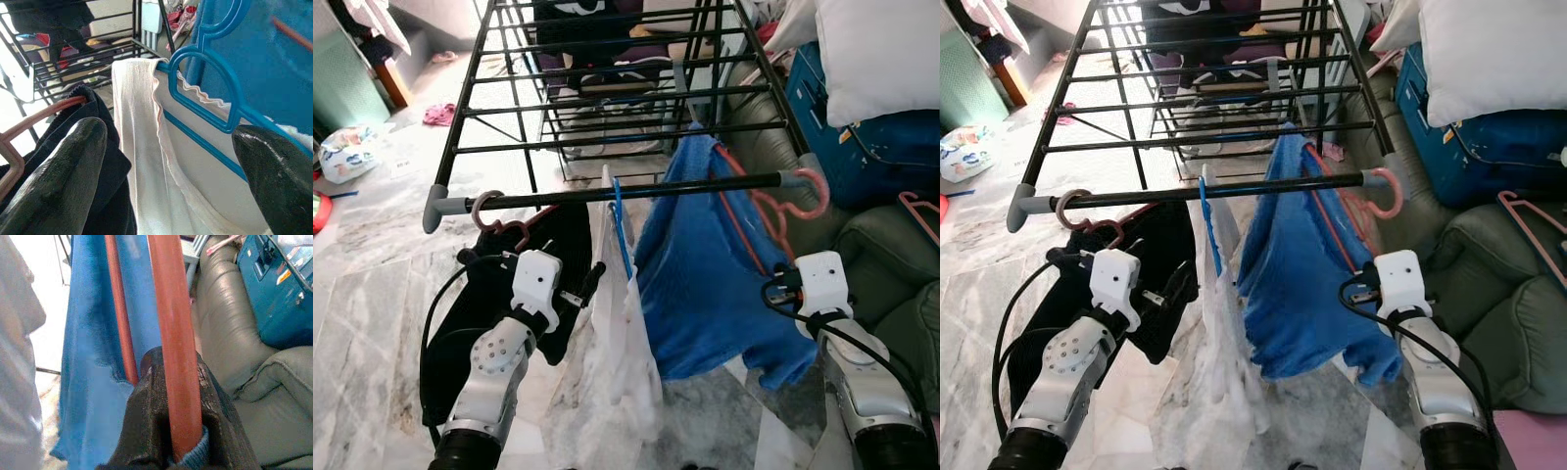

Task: Hang hanger

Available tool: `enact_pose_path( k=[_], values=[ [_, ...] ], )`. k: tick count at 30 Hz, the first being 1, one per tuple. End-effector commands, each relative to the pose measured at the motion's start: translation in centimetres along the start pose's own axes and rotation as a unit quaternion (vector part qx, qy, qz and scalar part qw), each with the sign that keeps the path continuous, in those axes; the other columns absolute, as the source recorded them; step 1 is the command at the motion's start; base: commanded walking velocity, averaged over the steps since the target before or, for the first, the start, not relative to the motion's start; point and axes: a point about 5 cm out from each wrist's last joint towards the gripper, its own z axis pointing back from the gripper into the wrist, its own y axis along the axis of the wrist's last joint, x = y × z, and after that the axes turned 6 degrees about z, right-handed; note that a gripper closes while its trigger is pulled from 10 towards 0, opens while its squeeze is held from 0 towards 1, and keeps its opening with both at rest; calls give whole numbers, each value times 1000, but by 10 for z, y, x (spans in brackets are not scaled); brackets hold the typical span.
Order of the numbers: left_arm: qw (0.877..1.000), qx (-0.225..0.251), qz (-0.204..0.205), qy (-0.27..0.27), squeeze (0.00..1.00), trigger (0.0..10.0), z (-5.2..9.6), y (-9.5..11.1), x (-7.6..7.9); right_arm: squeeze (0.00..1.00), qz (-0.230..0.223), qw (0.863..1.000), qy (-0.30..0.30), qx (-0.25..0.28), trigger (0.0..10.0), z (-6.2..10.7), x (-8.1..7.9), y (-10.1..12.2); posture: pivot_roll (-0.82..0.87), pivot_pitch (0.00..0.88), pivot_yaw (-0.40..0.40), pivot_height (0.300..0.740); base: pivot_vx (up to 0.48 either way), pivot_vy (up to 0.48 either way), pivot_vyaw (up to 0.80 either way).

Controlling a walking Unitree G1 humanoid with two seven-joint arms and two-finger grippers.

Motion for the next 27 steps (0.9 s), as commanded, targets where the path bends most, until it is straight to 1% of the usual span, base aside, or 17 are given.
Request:
enact_pose_path(
  k=[1, 3, 4, 5, 7, 8, 9, 10, 11, 14, 18, 19, 21, 23, 24, 25, 27],
  values=[
    [1000, -9, -7, 9, 0, 10000, 1, -4, -2, 0, -11, 1000, -8, 14, 10000, 5, -3, 2, -83, 139, 88, 740, 0, 0, 0],
    [1000, -15, -14, 19, 0, 10000, -3, -7, -1, 0, -31, 999, -29, 1, 10000, 25, -12, -13, -104, 144, 89, 740, 0, 0, 0],
    [999, -18, -15, 22, 0, 10000, -3, -9, 0, 0, -34, 999, -36, -8, 10000, 34, -17, -18, -110, 147, 88, 740, 0, 0, 0],
    [999, -18, -15, 22, 0, 10000, -3, -9, 0, 0, -34, 999, -36, -8, 10000, 34, -17, -18, -110, 147, 88, 740, 0, 0, 0],
    [999, -25, -17, 24, 0, 10000, -3, -14, 2, 0, -36, 998, -26, -39, 10000, 47, -32, -30, -124, 155, 81, 740, 0, 0, 0],
    [999, -25, -17, 24, 0, 10000, -3, -14, 2, 0, -36, 998, -26, -39, 10000, 47, -32, -30, -124, 155, 81, 740, 0, 0, 0],
    [999, -29, -17, 27, 0, 10000, -2, -16, 3, 0, -41, 998, -17, -54, 10000, 52, -39, -37, -127, 160, 78, 740, 0, 0, 0],
    [999, -29, -17, 27, 0, 10000, -2, -16, 3, 0, -41, 998, -17, -54, 10000, 52, -39, -37, -127, 160, 78, 740, 0, 0, 0],
    [999, -33, -18, 28, 0, 10000, 0, -19, 4, 0, -47, 997, -5, -69, 10000, 57, -46, -43, -130, 170, 75, 740, 0, 0, 0],
    [998, -43, -20, 37, 0, 10000, 6, -26, 4, 0, -57, 995, 3, -85, 10000, 67, -55, -49, -139, 181, 73, 740, 0, 0, 0],
    [998, -49, -22, 39, 0, 10000, 9, -29, 3, 0, -65, 994, 0, -92, 10000, 70, -56, -51, -137, 184, 65, 740, 0, 0, 0],
    [997, -56, -34, 39, 0, 10000, 13, -34, -1, 0, -88, 990, 0, -110, 10000, 70, -62, -55, -117, 153, 34, 740, 0, 0, 0],
    [996, -58, -42, 48, 0, 10000, 16, -36, -6, 0, -98, 989, 10, -110, 10000, 67, -66, -53, -100, 151, 27, 740, 0, 0, 0],
    [996, -58, -46, 57, 0, 10000, 17, -37, -10, 0, -97, 989, 16, -108, 10000, 66, -69, -51, -66, 138, 25, 740, 0, 0, 0],
    [993, -61, -43, 88, 0, 10000, 19, -39, -15, 0, -99, 989, 22, -107, 10000, 62, -71, -50, -57, 145, 20, 740, 0, 0, 0],
    [991, -65, -32, 114, 0, 10000, 21, -40, -20, 0, -90, 991, 24, -95, 10000, 56, -71, -44, -61, 158, 22, 740, 0, 0, 0],
    [990, -68, -32, 117, 0, 10000, 25, -43, -20, 0, -69, 993, 15, -91, 10000, 50, -70, -41, -60, 154, 17, 740, 0, 0, 0]
  ],
)
